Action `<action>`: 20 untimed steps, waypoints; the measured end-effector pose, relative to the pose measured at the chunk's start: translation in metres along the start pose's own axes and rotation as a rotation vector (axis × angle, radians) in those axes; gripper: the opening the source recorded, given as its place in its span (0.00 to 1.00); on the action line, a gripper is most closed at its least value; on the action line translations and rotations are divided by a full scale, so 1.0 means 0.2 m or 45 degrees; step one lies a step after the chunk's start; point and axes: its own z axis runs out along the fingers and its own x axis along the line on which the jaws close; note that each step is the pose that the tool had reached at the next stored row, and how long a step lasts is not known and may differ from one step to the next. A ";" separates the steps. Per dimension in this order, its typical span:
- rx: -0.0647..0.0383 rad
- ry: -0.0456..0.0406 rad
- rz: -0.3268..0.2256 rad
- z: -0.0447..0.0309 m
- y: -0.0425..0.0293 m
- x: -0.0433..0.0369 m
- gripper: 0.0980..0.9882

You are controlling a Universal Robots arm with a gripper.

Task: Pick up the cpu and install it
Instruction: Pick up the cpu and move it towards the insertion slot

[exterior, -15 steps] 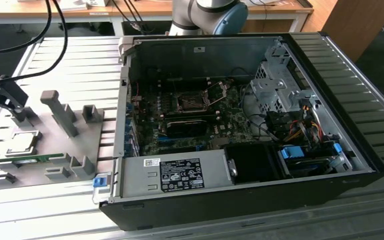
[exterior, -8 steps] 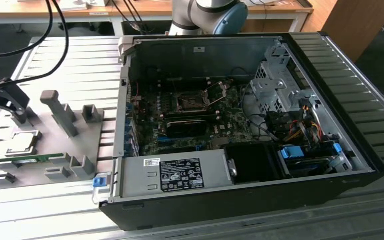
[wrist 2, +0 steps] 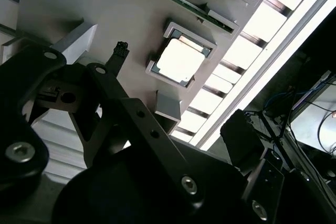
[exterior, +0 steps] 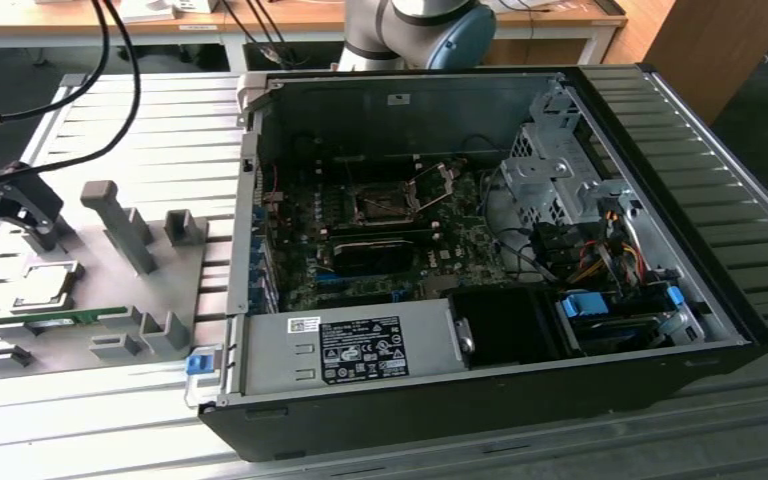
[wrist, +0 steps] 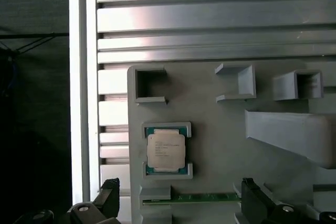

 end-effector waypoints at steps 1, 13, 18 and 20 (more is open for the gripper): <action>0.001 0.001 -0.017 0.003 0.000 0.000 1.00; 0.002 0.003 -0.059 0.028 -0.002 -0.001 1.00; 0.002 0.003 -0.061 0.034 -0.003 -0.001 1.00; 0.002 0.003 -0.063 0.037 -0.004 -0.001 1.00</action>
